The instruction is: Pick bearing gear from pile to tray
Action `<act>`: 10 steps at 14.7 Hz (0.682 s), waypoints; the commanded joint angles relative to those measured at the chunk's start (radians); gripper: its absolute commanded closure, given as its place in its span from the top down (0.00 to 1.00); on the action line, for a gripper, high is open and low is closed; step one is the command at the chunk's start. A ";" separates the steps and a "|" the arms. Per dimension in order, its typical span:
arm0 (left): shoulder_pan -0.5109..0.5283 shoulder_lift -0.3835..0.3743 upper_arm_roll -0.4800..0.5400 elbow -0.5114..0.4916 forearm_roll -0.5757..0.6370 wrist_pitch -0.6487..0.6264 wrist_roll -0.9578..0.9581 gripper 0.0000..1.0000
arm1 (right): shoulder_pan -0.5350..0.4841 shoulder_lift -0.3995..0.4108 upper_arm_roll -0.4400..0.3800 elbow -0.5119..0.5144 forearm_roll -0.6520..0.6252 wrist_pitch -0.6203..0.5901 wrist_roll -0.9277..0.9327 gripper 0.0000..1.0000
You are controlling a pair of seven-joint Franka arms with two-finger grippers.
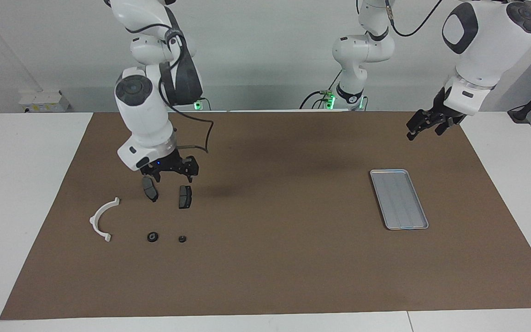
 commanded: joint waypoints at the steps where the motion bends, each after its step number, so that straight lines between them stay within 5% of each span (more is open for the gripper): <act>1: 0.002 -0.006 -0.003 -0.005 0.002 -0.015 0.005 1.00 | -0.007 0.101 0.001 0.054 -0.013 0.053 0.063 1.00; 5: 0.002 -0.006 -0.003 -0.005 0.002 -0.013 0.005 1.00 | -0.006 0.259 -0.001 0.149 -0.034 0.064 0.093 1.00; 10: 0.002 -0.008 -0.003 -0.005 0.002 -0.013 0.005 1.00 | -0.009 0.350 -0.002 0.168 -0.088 0.162 0.113 1.00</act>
